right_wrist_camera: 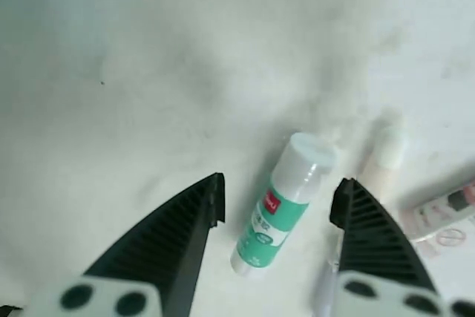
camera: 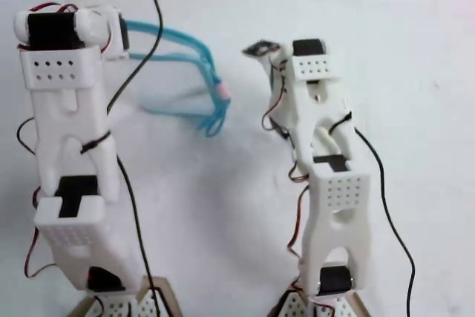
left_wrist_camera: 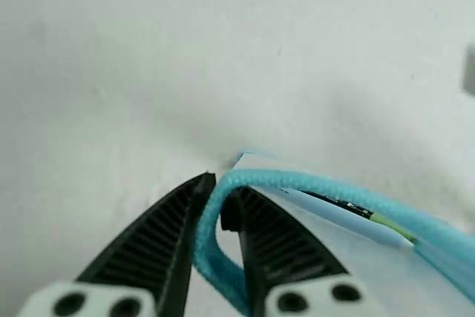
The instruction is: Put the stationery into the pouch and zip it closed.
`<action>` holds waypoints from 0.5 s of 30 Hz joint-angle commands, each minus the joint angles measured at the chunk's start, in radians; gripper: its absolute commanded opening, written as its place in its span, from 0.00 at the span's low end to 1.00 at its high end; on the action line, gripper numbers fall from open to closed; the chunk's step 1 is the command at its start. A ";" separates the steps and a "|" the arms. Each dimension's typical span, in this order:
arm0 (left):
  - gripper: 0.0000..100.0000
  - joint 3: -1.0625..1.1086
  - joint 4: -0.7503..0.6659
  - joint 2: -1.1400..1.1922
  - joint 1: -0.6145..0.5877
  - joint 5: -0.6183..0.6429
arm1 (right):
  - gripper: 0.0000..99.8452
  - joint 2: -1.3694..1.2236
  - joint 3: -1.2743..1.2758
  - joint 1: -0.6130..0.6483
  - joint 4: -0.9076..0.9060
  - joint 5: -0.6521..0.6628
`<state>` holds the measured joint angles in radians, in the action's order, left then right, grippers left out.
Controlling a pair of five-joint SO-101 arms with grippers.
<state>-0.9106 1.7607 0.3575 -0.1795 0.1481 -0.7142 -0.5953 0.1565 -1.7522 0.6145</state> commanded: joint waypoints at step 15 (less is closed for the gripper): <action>0.02 0.001 0.002 0.006 -0.002 0.008 | 0.24 -0.114 0.032 -0.033 0.050 0.005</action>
<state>-0.9106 1.7607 0.3575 -0.1811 0.1481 -0.8263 -0.5585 0.1043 -1.7185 0.6145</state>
